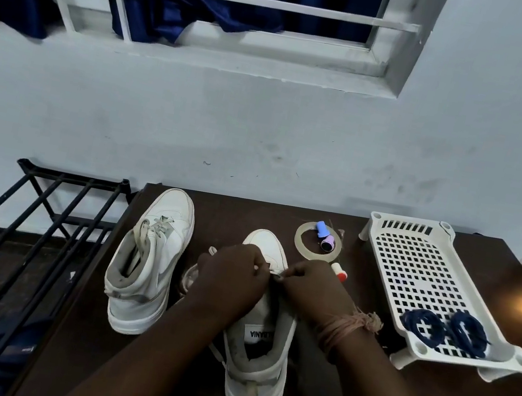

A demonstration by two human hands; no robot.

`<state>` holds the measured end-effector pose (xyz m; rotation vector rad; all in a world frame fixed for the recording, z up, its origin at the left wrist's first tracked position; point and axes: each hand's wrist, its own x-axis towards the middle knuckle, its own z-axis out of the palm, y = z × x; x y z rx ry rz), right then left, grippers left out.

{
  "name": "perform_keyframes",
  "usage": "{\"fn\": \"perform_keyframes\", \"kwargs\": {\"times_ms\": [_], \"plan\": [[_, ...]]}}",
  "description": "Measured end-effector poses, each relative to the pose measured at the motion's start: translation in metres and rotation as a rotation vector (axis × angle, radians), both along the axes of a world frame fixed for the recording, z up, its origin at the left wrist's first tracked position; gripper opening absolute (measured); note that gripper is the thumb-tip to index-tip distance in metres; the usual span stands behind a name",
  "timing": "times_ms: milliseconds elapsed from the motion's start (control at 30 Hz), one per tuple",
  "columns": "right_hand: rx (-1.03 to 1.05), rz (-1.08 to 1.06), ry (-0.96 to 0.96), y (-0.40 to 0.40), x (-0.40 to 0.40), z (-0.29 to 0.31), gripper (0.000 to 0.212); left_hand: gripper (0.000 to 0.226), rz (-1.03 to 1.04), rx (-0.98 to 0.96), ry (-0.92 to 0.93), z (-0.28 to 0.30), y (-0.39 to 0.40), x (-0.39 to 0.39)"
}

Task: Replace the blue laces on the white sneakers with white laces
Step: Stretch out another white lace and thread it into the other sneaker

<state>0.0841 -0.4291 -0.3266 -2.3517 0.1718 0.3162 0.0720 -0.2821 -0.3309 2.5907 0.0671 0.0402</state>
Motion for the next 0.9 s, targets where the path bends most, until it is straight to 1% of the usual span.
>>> {"fn": "perform_keyframes", "kwargs": {"times_ms": [67,167,233,367,467,567,633,767,800,833,900], "plan": [[-0.037,0.011,0.007,-0.006,0.003,-0.005,0.022,0.016,-0.013,0.028,0.010,-0.002,-0.001,0.002],[-0.234,0.231,0.034,-0.013,0.007,-0.005,0.032,0.018,-0.057,0.030,0.030,-0.004,-0.002,0.004],[-0.306,0.337,0.070,-0.016,0.009,-0.002,0.031,0.018,-0.058,0.023,0.020,-0.006,-0.004,0.003],[-0.413,0.453,0.038,-0.017,0.012,-0.005,0.031,0.014,-0.028,0.007,0.015,-0.007,-0.006,0.004],[-0.445,0.496,0.007,-0.018,0.012,-0.006,0.033,0.011,-0.043,0.058,0.006,-0.007,-0.007,0.004],[-0.470,0.533,0.012,-0.017,0.014,-0.009,0.033,0.012,-0.071,0.100,0.009,-0.009,-0.007,0.004],[-0.496,0.551,0.011,-0.018,0.015,-0.009,0.032,0.015,-0.067,0.091,-0.003,-0.011,-0.007,0.005],[-0.480,0.555,0.012,-0.019,0.015,-0.010,0.027,0.016,-0.010,0.032,-0.044,-0.017,-0.009,0.004],[-0.437,0.524,0.017,-0.018,0.015,-0.008,0.027,0.016,-0.001,0.031,-0.056,-0.018,-0.010,0.004],[-0.440,0.515,0.018,-0.019,0.016,-0.007,0.027,0.016,0.008,0.038,-0.065,-0.018,-0.010,0.004],[-0.308,0.403,0.045,-0.015,0.012,-0.003,0.028,0.017,0.017,0.053,-0.072,-0.019,-0.011,0.004]]}}
